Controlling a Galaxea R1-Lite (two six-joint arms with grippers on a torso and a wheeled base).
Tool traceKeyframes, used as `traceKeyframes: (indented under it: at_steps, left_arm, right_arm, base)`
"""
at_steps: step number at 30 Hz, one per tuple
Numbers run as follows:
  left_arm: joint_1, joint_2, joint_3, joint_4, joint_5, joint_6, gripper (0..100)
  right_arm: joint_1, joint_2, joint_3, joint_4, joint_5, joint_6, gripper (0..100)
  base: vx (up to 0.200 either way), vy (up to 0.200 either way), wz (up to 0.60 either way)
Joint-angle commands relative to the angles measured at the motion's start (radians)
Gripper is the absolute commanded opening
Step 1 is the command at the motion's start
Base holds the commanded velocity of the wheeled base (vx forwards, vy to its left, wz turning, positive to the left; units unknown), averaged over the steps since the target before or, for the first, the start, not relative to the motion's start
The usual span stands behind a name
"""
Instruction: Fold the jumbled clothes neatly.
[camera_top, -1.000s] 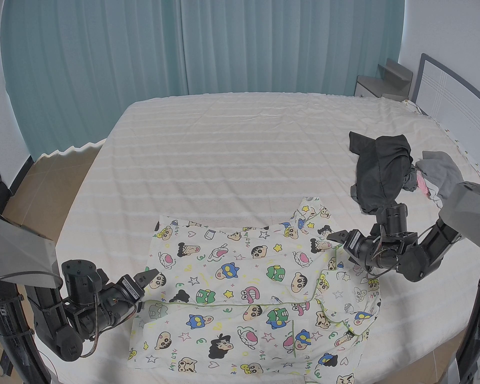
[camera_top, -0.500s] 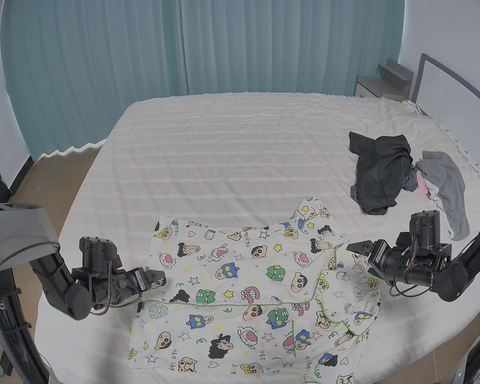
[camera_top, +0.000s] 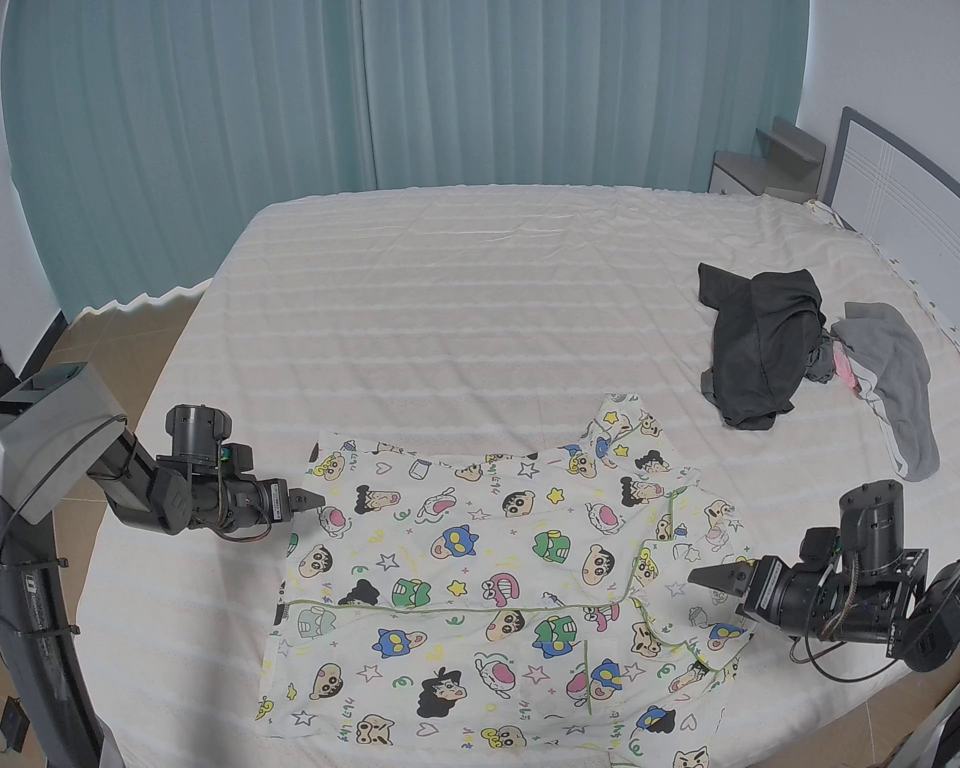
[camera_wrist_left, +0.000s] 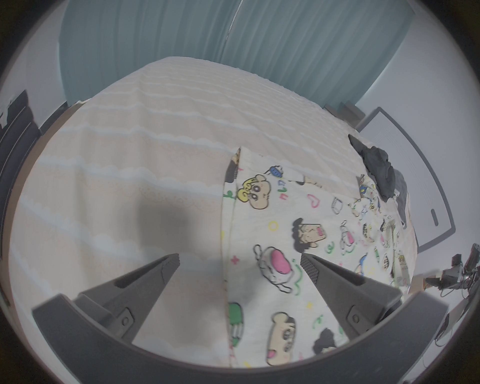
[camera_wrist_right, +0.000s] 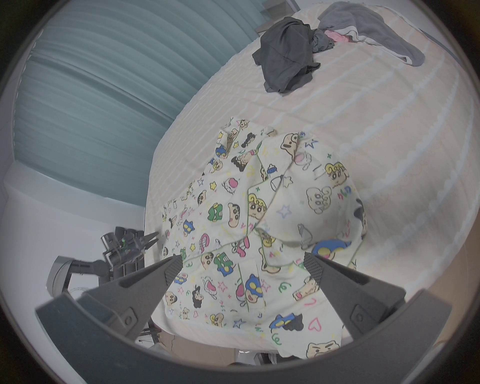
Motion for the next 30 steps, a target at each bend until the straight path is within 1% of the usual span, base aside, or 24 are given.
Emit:
traceKeyframes:
  at_steps: [1, 4, 6, 13, 15, 21, 29, 30]
  left_arm:
    - [0.023, 0.103, -0.093, 0.029, -0.021, 0.022, 100]
    - [0.019, 0.108, -0.119, 0.055, -0.079, 0.018, 100]
    - [0.016, 0.111, -0.128, 0.071, -0.102, 0.015, 100]
    - [0.005, 0.159, -0.176, 0.074, -0.110, -0.002, 100]
    - [0.000, 0.165, -0.188, 0.074, -0.110, -0.030, 100]
    - [-0.018, 0.137, -0.180, 0.074, -0.171, -0.079, 100]
    - [-0.018, 0.134, -0.156, 0.074, -0.174, -0.080, 100]
    - [-0.018, 0.134, -0.151, 0.074, -0.174, -0.080, 0]
  right_arm:
    - [0.038, -0.066, 0.060, -0.012, 0.004, 0.002, 100]
    - [0.045, -0.084, 0.094, -0.056, 0.005, 0.001, 100]
    - [0.053, -0.087, 0.115, -0.085, 0.007, 0.001, 100]
    - [0.054, -0.080, 0.132, -0.110, 0.008, 0.001, 100]
    - [0.054, -0.075, 0.134, -0.110, 0.010, 0.002, 100]
    - [0.054, -0.066, 0.135, -0.110, 0.011, 0.004, 100]
    - [0.053, -0.064, 0.138, -0.110, 0.022, 0.004, 100]
    - [0.053, -0.063, 0.140, -0.110, 0.025, 0.004, 100]
  base:
    - [0.000, 0.000, 0.00]
    - [0.000, 0.000, 0.00]
    - [0.000, 0.000, 0.00]
    - [0.000, 0.000, 0.00]
    - [0.000, 0.000, 0.00]
    - [0.000, 0.000, 0.00]
    - [0.000, 0.000, 0.00]
    - [0.000, 0.000, 0.00]
